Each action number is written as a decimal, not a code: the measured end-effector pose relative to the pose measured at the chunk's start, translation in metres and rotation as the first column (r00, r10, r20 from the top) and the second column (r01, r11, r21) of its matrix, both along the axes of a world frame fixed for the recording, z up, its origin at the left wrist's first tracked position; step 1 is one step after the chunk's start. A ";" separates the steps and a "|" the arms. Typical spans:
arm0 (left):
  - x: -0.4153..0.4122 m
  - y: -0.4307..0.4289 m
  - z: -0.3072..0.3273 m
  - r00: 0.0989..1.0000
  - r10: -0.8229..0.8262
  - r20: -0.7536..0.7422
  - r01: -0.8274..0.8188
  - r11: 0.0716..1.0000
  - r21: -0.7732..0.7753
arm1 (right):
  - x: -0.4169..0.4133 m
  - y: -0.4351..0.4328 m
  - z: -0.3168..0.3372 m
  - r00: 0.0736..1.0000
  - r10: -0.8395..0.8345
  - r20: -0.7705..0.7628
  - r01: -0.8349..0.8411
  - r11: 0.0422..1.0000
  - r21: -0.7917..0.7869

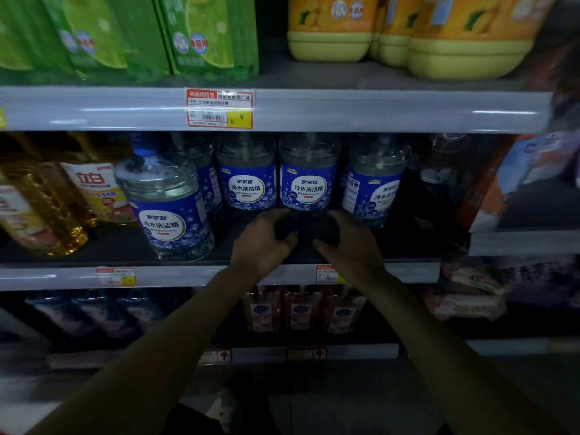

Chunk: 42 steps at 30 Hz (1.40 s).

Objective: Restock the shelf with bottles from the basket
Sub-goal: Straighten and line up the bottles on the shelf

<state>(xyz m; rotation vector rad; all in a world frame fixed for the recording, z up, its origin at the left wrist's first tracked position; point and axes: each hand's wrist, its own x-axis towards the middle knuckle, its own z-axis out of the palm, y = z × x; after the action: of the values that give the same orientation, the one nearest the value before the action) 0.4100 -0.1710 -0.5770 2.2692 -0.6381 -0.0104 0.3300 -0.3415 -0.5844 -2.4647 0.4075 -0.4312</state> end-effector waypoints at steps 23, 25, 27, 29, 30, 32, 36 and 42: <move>-0.071 -0.047 0.023 0.949 -0.172 0.264 0.090 0.950 0.298 | -0.092 -0.046 0.021 0.988 -0.113 -0.107 0.104 0.991 -0.084; -0.069 -0.061 0.019 0.968 -0.141 0.210 0.085 0.963 0.256 | -0.091 -0.055 0.019 0.990 -0.127 -0.056 0.126 0.992 -0.025; -0.062 -0.075 0.015 0.983 -0.106 0.147 0.078 0.979 0.188 | -0.087 -0.065 0.015 0.991 -0.132 -0.031 0.132 0.991 0.005; -0.053 -0.087 0.007 0.995 -0.067 0.078 0.059 0.992 0.108 | -0.081 -0.075 0.014 0.989 -0.144 -0.034 0.146 0.987 0.066; -0.049 -0.093 0.003 0.998 -0.047 0.044 0.044 0.997 0.066 | -0.077 -0.079 0.013 0.987 -0.158 -0.036 0.161 0.980 0.112; -0.042 -0.104 -0.004 1.000 -0.009 -0.017 0.009 1.000 -0.009 | -0.067 -0.084 0.013 0.981 -0.190 -0.035 0.193 0.954 0.228; -0.034 -0.122 -0.011 0.995 0.045 -0.087 -0.059 0.984 -0.166 | -0.040 -0.087 0.005 0.968 -0.249 0.017 0.206 0.836 0.508; -0.027 -0.148 -0.013 0.969 0.048 -0.243 -0.146 0.904 -0.402 | -0.009 -0.096 -0.003 0.956 -0.279 0.085 0.145 0.706 0.693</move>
<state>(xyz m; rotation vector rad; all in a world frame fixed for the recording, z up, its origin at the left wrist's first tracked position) 0.3828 -0.3192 -0.5901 1.8458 -0.3604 -0.0777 0.3208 -0.4373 -0.5870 -1.6422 0.6462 -0.4920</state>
